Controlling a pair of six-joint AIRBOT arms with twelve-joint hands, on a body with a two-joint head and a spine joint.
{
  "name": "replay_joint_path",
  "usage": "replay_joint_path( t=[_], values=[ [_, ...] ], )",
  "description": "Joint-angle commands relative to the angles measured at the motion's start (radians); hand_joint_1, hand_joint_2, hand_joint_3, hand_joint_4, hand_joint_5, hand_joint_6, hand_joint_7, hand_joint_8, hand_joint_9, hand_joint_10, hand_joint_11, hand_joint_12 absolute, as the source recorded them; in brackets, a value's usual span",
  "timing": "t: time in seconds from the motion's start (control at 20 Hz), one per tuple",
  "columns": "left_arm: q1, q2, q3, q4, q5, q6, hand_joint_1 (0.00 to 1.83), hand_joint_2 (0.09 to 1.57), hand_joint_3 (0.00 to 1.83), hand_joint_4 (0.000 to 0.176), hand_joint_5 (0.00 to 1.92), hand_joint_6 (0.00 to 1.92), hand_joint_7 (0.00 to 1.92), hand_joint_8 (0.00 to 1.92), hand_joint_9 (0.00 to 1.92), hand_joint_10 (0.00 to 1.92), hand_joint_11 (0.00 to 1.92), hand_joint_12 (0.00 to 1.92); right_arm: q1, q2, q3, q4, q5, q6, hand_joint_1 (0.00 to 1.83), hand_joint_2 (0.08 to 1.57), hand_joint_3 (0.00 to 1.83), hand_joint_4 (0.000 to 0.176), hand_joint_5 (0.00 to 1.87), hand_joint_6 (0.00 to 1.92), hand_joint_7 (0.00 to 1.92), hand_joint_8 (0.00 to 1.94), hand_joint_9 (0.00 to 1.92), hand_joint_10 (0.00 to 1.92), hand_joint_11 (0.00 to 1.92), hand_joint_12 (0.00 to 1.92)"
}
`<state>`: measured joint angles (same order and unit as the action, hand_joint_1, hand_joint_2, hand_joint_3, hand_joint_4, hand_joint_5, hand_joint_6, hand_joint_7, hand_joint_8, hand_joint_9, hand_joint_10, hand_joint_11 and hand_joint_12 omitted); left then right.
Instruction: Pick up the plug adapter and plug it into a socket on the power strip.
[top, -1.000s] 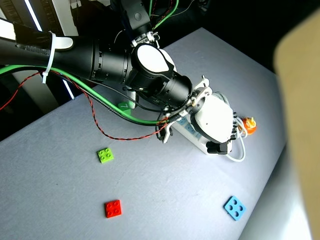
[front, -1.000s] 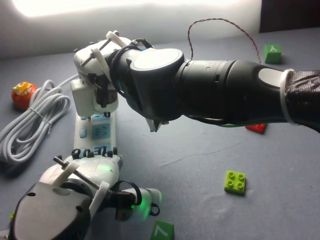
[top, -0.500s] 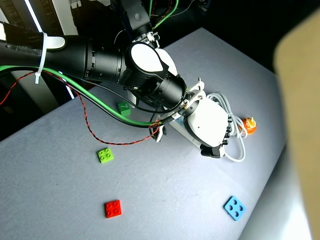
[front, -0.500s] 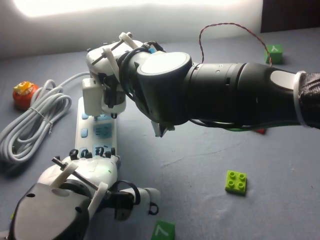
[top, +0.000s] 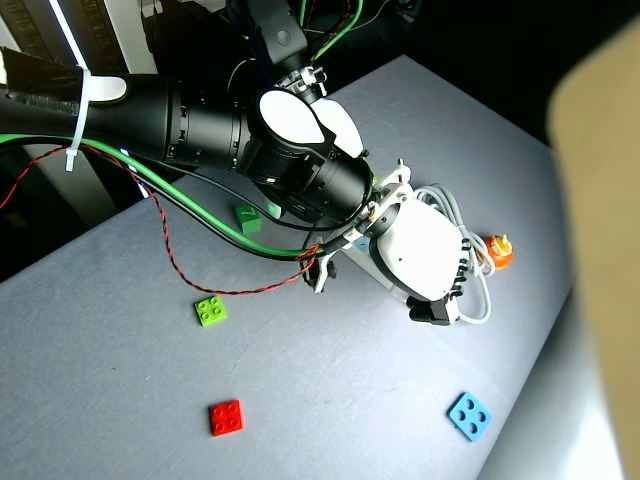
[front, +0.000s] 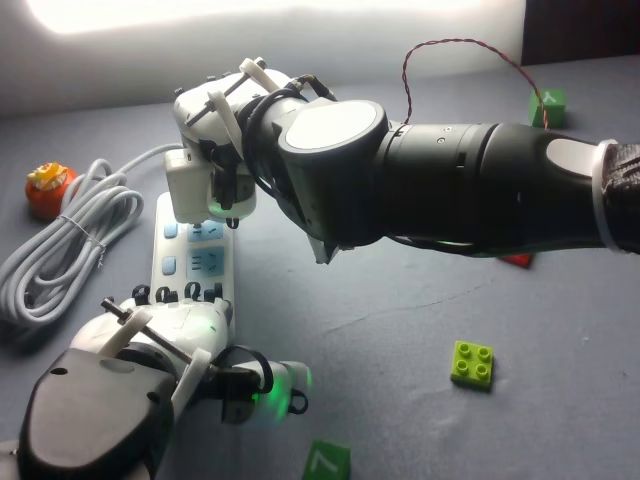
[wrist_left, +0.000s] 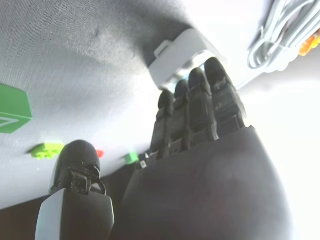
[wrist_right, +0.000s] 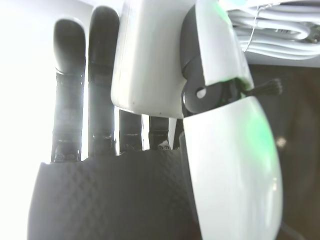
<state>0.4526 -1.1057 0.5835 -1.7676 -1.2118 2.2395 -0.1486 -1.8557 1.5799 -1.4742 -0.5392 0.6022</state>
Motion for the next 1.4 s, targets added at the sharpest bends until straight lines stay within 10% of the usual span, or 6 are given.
replay_joint_path(
  t=[0.0,1.35],
  values=[
    [0.003,0.003,0.002,0.063,-0.032,0.003,0.08,1.23,0.00,0.000,0.10,0.00,0.10,0.00,0.10,0.00,0.00,0.34,0.008,0.002,0.002,-0.059,0.000,-0.003,1.24,1.14,0.00,0.000,0.94,0.88,0.96,1.22,0.84,1.03,0.60,1.45],
    [0.023,-0.001,-0.016,0.062,-0.019,-0.005,0.07,1.23,0.00,0.000,0.09,0.00,0.09,0.00,0.08,0.00,0.00,0.31,-0.013,0.003,-0.014,-0.017,-0.012,-0.069,1.24,1.14,0.00,0.000,0.92,0.91,0.98,1.20,0.87,1.00,0.62,1.44]
  ],
)
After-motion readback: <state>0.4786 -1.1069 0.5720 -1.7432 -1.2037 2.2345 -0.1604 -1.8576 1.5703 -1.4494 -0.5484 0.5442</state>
